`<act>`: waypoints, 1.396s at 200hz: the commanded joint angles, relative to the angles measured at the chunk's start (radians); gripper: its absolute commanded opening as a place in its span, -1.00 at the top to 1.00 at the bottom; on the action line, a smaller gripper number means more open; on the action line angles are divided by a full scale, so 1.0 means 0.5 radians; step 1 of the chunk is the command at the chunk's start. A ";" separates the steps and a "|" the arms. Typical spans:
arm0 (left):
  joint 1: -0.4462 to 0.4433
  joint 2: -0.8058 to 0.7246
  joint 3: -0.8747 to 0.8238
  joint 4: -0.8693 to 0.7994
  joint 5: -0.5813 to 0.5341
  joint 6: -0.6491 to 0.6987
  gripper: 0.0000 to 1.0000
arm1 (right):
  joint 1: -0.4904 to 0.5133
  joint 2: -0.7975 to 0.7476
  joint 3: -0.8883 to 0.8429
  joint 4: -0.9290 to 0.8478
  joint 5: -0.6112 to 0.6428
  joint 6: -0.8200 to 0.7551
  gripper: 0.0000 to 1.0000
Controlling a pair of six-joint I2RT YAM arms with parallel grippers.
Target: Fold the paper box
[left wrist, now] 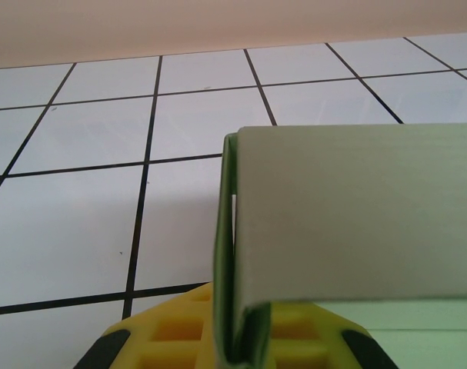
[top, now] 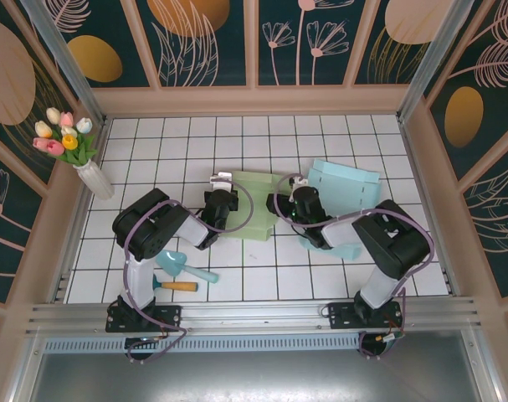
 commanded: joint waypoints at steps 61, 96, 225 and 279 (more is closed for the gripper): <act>0.005 0.035 0.032 -0.031 0.001 0.030 0.79 | 0.027 0.185 0.167 0.243 -0.303 0.009 -0.05; 0.005 0.030 0.031 -0.029 -0.005 0.026 0.79 | 0.033 0.197 0.151 0.257 -0.324 0.010 -0.04; 0.005 0.035 0.057 -0.076 0.056 0.100 0.81 | 0.042 -0.755 -0.034 -0.838 0.915 -0.602 -0.07; 0.004 0.031 0.042 -0.048 0.098 0.136 0.81 | -0.142 -0.695 -0.023 -0.762 0.759 -0.742 -0.04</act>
